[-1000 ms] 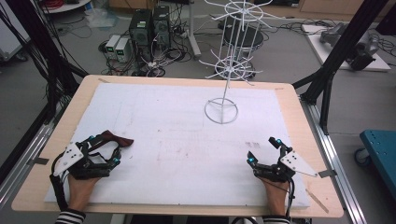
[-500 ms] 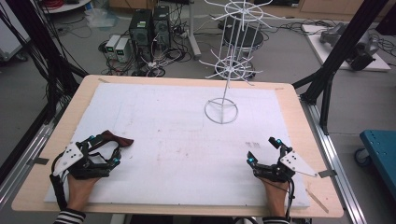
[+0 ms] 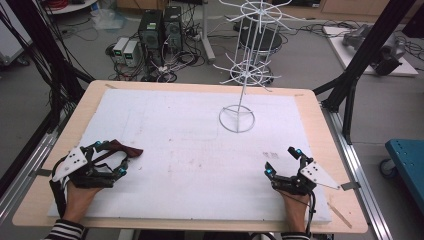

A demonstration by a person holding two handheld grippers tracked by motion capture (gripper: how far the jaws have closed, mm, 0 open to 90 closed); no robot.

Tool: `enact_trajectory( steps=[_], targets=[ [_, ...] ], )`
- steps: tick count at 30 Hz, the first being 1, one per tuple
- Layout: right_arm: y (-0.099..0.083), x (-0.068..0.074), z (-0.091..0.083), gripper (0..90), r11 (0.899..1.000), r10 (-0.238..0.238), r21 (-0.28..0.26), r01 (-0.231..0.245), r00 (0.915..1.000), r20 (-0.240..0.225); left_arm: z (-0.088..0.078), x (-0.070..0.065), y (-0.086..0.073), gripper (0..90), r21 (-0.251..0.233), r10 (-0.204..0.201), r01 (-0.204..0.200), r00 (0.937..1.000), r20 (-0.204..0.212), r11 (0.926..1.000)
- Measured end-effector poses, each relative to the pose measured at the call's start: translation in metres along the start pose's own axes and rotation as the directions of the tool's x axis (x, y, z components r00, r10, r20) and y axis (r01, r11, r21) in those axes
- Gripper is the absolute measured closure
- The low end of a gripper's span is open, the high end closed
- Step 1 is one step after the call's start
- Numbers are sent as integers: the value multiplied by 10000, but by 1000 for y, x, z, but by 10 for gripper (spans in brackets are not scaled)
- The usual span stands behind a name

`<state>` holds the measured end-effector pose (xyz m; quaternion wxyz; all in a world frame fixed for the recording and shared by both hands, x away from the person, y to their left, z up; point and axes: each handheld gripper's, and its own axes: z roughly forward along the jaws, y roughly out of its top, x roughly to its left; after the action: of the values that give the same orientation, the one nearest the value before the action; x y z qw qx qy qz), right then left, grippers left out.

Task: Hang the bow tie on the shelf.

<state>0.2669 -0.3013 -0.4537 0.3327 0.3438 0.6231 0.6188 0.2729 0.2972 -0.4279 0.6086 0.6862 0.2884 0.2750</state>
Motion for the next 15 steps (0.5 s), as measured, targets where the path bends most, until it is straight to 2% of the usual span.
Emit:
enact_trajectory(
  steps=[2, 10, 13, 14, 15],
  targets=[
    [0, 0, 0, 13, 10000, -20, 1, 20, 10000, 4, 1, 2, 3, 17, 156, 103, -104, 9999, 68, 9998],
    [0, 0, 0, 13, 10000, -19, 0, 19, 10000, 7, 3, 14, 18, 17, 659, 100, -123, 9993, 350, 9978],
    [0, 0, 0, 13, 10000, -16, 3, 16, 10000, 18, 4, 19, 26, 17, 1017, 377, -438, 9974, 612, 9939],
    [0, 0, 0, 13, 10000, -17, 0, 17, 10000, 13, 6, 23, 32, 17, 1275, 444, -547, 9956, 828, 9903],
    [0, 0, 0, 13, 10000, -17, 0, 17, 10000, 13, 6, 23, 32, 17, 1275, 444, -547, 9956, 828, 9903]
  ],
)
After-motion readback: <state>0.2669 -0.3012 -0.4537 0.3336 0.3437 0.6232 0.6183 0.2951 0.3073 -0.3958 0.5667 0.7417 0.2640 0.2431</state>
